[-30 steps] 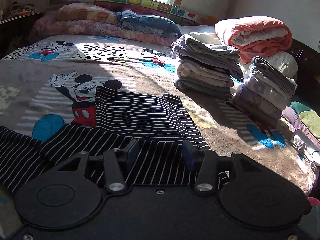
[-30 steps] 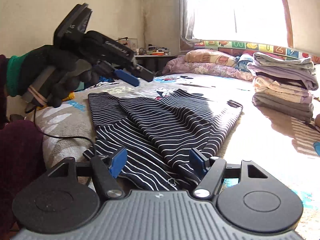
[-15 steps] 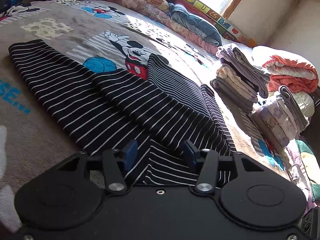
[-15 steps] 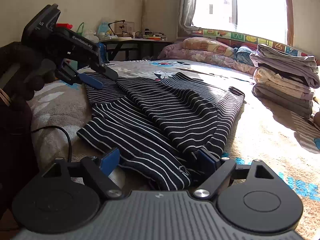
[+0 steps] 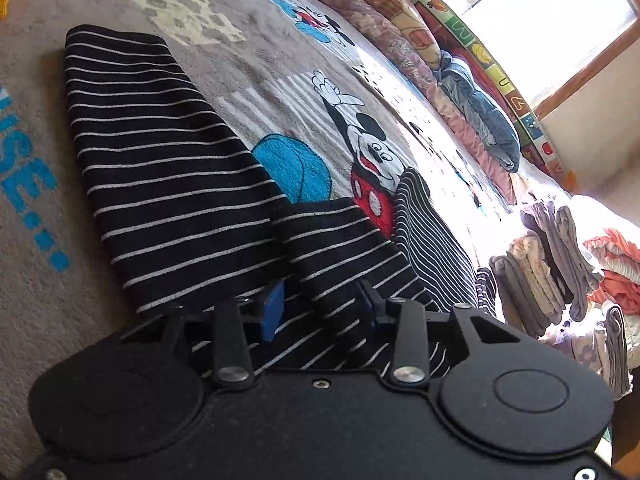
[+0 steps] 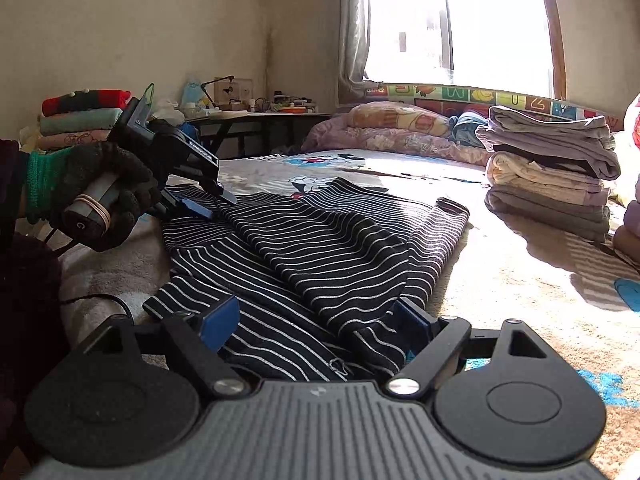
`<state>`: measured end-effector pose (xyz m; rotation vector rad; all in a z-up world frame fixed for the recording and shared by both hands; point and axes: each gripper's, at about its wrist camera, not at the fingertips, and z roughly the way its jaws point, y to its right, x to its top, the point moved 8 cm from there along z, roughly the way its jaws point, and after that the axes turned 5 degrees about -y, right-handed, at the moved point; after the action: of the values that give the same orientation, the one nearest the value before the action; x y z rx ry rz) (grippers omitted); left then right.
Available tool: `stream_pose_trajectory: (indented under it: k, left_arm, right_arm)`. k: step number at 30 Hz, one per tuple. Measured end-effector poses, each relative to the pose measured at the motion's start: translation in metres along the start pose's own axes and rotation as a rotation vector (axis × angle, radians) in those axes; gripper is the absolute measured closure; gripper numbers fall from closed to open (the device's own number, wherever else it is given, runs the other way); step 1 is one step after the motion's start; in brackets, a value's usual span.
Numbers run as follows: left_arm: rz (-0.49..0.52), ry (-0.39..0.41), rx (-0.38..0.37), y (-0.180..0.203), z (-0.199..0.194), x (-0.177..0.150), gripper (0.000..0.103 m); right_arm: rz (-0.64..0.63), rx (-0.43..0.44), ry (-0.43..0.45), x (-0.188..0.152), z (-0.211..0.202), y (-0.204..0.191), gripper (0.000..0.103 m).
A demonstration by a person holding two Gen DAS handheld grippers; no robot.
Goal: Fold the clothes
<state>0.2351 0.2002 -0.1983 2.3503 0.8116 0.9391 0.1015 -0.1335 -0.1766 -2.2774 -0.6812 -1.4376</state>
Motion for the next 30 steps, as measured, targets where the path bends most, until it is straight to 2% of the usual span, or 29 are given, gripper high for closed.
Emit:
stream_pose_trajectory:
  k: [2,4,6,9,13,20,24,27,30]
  left_arm:
    - [-0.003,0.008,-0.005,0.0,0.002,0.004,0.068]
    - [0.014,0.015,0.008,0.001,0.003,0.006,0.076]
    - [0.025,0.016,0.021,0.0,0.004,0.007,0.095]
    - [0.046,0.027,0.005,0.002,0.002,0.008,0.1]
    - [0.107,0.052,-0.022,0.014,-0.008,0.012,0.101]
    - [0.227,0.108,-0.094,0.052,-0.029,0.027,0.102]
    - [0.275,0.128,-0.12,0.071,-0.034,0.037,0.102]
    - [0.293,0.146,-0.141,0.078,-0.039,0.042,0.102]
    - [0.291,0.162,-0.151,0.079,-0.041,0.048,0.102]
  right_arm:
    - [0.021,-0.029,0.011,0.002,-0.007,0.011,0.019]
    - [0.017,-0.03,-0.003,0.0,-0.006,0.011,0.019]
    - [0.003,-0.019,-0.025,-0.004,-0.002,0.006,0.019]
    - [-0.019,-0.002,-0.059,-0.01,0.004,-0.002,0.019]
    - [-0.043,-0.02,-0.109,-0.019,0.01,-0.01,0.02]
    - [-0.057,-0.012,-0.138,-0.022,0.008,-0.018,0.019]
    - [-0.082,-0.063,-0.095,-0.014,0.001,-0.019,0.019]
    - [-0.077,-0.071,-0.073,-0.012,0.0,-0.016,0.019]
    - [-0.072,-0.042,-0.119,-0.018,0.007,-0.017,0.019]
